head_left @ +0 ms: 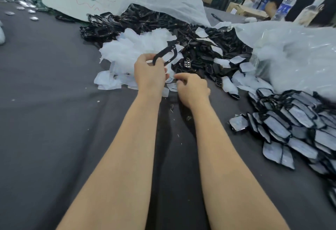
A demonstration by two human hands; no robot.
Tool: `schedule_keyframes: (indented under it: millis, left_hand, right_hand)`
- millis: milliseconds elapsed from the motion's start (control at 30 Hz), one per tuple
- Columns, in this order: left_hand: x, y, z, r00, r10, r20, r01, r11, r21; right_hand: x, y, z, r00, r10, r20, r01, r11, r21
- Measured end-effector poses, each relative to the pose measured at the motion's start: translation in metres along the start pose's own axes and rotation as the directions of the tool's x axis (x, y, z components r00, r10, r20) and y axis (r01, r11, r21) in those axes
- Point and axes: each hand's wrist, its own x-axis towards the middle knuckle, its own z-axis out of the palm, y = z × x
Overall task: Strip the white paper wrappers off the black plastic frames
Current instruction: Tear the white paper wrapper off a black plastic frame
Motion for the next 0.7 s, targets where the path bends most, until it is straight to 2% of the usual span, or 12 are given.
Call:
schedule_keyframes:
  millis: [67,133,233,367,467,567,633,700]
  left_hand:
    - [-0.002,-0.005,-0.002,1.000,0.001,0.001,-0.001,1.000,0.025]
    - [-0.003,-0.010,-0.004,1.000,0.003,0.006,-0.003,0.999,0.040]
    - [-0.008,-0.015,-0.006,1.000,-0.005,0.012,0.005,1.000,0.024]
    - [-0.011,-0.020,-0.010,0.999,-0.031,0.028,0.031,0.999,-0.029]
    - [-0.008,-0.022,-0.011,0.999,-0.007,0.036,0.007,1.000,-0.002]
    - [-0.006,-0.024,-0.010,0.998,0.027,0.053,-0.030,0.998,0.052]
    - [-0.006,-0.025,-0.009,0.996,0.051,0.072,-0.057,0.995,0.087]
    - [-0.005,-0.027,-0.008,0.993,0.070,0.091,-0.080,0.990,0.115]
  right_hand:
    - [0.001,-0.005,0.006,1.000,-0.003,0.017,0.005,0.996,-0.093]
    - [0.001,-0.006,0.009,1.000,0.007,-0.016,-0.008,0.996,-0.090]
    - [-0.001,-0.004,0.008,0.991,0.055,-0.121,-0.043,0.994,0.104]
    - [-0.004,0.004,0.003,0.978,0.049,-0.201,0.016,0.950,0.313]
    - [-0.006,0.008,0.000,0.963,0.099,-0.252,0.043,0.862,0.504]
    - [-0.006,0.009,-0.002,0.963,0.135,-0.233,0.063,0.729,0.682]
    - [-0.009,0.010,-0.001,0.967,0.130,-0.217,0.075,0.672,0.737]
    - [-0.010,0.012,-0.001,0.970,0.112,-0.215,0.088,0.662,0.744]
